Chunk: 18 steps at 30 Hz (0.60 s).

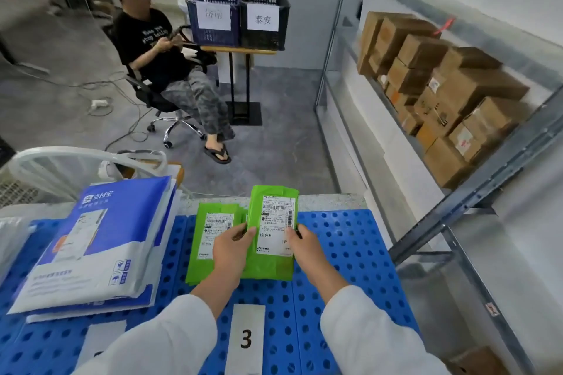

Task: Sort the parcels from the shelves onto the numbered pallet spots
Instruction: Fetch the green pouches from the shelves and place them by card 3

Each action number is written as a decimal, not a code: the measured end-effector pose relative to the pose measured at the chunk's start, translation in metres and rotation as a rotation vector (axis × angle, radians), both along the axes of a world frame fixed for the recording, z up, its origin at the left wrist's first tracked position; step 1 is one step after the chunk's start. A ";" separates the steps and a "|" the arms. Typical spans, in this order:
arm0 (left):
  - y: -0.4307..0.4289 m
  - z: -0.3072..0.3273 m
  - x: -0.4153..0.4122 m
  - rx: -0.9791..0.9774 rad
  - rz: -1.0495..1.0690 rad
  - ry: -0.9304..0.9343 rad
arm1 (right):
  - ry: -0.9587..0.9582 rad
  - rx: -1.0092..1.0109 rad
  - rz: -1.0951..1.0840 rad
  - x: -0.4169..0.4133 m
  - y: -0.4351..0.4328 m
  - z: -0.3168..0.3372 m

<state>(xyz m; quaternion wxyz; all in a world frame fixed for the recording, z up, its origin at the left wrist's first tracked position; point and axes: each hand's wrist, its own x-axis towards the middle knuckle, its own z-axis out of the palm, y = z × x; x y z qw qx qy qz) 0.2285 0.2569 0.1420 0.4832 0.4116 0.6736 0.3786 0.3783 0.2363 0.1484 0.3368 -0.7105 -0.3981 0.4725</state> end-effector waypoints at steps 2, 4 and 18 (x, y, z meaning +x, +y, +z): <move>0.005 -0.008 0.001 -0.024 0.009 0.041 | -0.015 -0.034 0.055 0.001 0.012 -0.009; 0.009 -0.014 0.002 -0.041 0.000 0.096 | -0.005 -0.061 0.096 0.004 0.022 -0.021; 0.026 -0.060 0.000 -0.088 -0.127 0.423 | 0.004 -0.210 0.217 -0.004 0.058 -0.075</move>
